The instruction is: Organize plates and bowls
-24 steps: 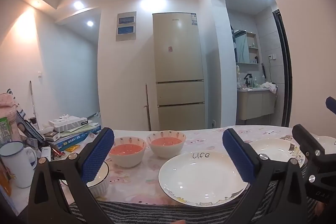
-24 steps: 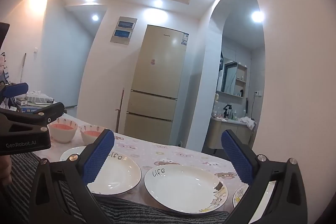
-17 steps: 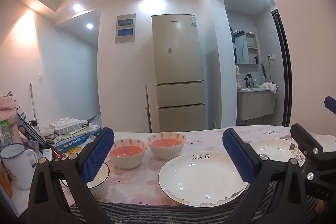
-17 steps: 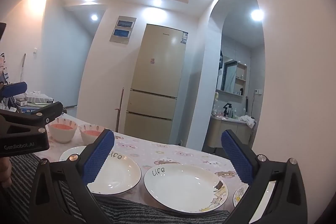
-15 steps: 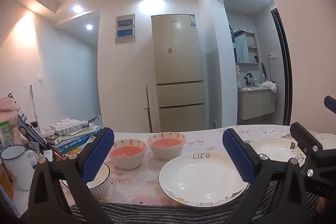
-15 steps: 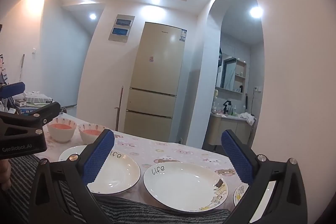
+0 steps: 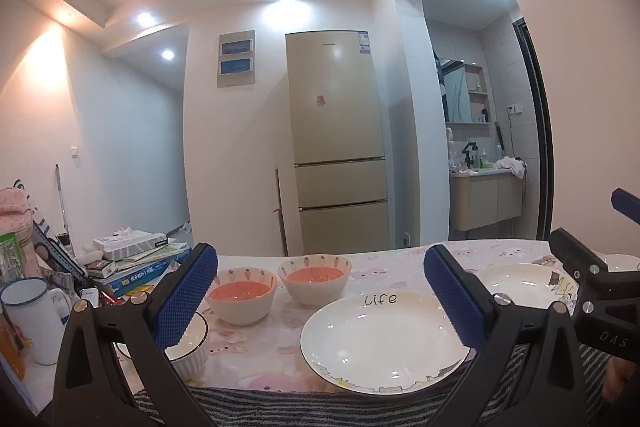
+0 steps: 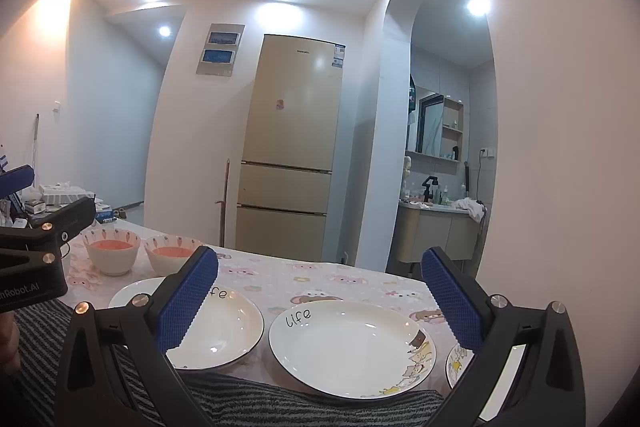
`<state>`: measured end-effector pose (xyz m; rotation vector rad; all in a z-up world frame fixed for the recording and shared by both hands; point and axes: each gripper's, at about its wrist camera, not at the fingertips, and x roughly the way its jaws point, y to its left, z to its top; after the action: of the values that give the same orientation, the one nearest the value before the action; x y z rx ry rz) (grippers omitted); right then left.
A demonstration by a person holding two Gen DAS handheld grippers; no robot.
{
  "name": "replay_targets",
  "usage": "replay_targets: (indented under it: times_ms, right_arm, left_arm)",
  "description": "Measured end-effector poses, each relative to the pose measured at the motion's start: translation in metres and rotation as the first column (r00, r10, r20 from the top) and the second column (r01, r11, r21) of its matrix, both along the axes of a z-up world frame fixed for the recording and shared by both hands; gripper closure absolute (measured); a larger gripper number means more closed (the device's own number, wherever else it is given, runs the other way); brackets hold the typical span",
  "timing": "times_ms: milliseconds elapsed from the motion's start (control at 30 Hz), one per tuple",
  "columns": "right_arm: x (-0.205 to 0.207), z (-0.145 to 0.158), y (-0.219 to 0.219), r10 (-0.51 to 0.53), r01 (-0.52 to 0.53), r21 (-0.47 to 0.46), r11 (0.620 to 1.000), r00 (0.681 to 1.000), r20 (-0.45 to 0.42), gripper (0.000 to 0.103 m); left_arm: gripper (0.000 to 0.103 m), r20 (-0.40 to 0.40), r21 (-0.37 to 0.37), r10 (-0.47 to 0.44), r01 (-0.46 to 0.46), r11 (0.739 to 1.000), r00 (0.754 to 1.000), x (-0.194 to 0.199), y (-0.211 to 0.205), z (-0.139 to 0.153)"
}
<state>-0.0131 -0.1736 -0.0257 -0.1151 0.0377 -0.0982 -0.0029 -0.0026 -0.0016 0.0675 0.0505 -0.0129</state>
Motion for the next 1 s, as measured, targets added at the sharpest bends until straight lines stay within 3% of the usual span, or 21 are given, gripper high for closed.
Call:
replay_targets:
  times_ms: [600,800,1000]
  right_arm:
    - [0.000,-0.003,-0.006,-0.023,0.024,0.021,1.000,1.000,-0.006,0.000]
    - [0.004,0.001,-0.011,-0.009,0.010,0.049,0.999,0.999,-0.031,0.000]
    - [0.002,0.000,-0.005,0.012,-0.011,0.016,1.000,0.999,-0.031,0.000]
  left_arm:
    - [0.000,0.002,-0.028,0.015,-0.015,0.999,1.000,-0.001,0.006,0.002]
    - [0.000,-0.057,-0.024,0.016,-0.018,1.000,0.998,0.010,0.006,0.000]
    - [0.000,-0.019,-0.059,0.004,-0.005,0.998,1.000,0.000,0.013,0.001]
